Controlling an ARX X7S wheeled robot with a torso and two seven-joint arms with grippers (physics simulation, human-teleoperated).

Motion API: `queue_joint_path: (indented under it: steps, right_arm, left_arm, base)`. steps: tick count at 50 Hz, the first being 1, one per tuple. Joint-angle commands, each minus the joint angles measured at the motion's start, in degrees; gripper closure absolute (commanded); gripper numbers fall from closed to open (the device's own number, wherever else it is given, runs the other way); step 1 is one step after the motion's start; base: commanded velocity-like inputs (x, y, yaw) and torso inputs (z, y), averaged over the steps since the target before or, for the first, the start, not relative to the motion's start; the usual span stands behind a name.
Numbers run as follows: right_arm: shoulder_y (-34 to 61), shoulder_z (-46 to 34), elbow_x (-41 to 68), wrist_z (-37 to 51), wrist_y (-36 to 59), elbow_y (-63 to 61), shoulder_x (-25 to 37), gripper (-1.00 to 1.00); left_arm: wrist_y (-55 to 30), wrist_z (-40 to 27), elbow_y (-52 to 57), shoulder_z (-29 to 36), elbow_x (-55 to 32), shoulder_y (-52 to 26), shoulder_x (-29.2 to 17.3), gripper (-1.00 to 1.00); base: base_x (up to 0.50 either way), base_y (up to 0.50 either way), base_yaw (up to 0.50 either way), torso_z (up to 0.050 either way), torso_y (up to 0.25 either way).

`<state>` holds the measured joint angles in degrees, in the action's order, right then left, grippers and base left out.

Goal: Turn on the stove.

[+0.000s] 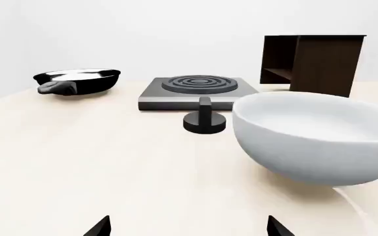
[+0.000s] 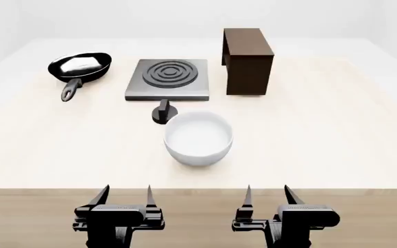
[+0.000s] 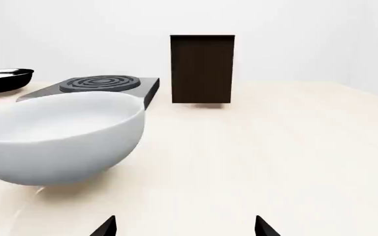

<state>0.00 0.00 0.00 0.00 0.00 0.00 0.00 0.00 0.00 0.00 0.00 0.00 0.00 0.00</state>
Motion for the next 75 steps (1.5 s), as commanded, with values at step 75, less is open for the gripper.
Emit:
queue_joint_path:
  steps: [75]
  right_arm:
    - [0.4,-7.3,8.2,8.4,1.0,-1.5,6.6,-1.00]
  left_arm:
    - [0.9,-8.1,-0.6,8.2,-6.8,-0.6,-6.9,-1.00]
  base:
    - [0.00,0.33,0.00,0.000,0.000]
